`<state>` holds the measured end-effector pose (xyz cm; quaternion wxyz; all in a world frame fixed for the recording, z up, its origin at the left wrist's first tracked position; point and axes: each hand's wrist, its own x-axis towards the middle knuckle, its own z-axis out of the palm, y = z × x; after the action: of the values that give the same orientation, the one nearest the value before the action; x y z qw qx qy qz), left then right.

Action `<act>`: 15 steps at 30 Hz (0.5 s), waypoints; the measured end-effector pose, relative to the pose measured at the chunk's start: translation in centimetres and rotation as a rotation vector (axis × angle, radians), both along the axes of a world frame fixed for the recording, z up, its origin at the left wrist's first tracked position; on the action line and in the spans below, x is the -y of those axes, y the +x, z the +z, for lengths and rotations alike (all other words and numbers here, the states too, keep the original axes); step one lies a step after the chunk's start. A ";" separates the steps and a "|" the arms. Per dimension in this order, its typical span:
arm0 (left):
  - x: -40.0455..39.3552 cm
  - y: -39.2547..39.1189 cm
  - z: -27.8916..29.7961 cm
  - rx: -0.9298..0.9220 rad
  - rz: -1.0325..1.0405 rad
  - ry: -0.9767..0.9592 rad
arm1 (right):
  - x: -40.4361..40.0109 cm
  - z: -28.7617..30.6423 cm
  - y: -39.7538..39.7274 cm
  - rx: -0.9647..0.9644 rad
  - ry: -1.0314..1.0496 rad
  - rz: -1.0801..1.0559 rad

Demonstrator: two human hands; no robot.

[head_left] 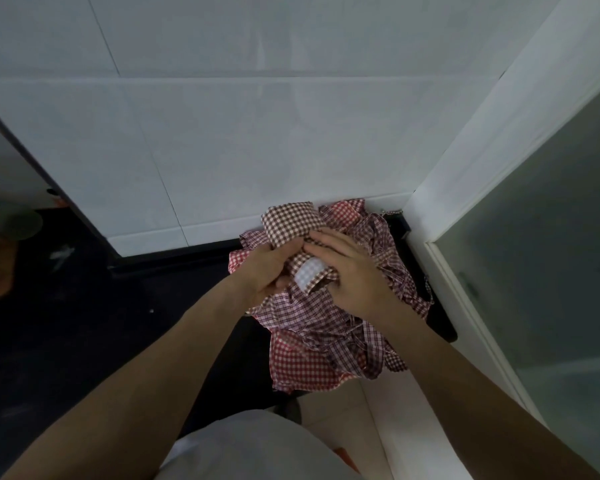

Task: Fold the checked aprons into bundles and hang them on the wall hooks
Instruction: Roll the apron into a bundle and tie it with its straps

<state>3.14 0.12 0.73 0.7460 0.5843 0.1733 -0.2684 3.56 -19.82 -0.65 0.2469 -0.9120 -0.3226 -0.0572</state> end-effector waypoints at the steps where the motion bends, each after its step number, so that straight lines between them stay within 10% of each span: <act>1: -0.1 0.0 -0.1 0.021 0.044 0.069 | 0.0 -0.2 -0.3 -0.075 -0.030 0.012; 15: -1.5 0.2 -0.7 1.026 0.055 1.133 | -4.4 4.4 -1.2 -1.363 1.184 -0.145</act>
<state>3.36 1.62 -0.01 0.3259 0.9245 -0.0694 0.1851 2.39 -15.38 3.75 0.8088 -0.4901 0.0339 0.3232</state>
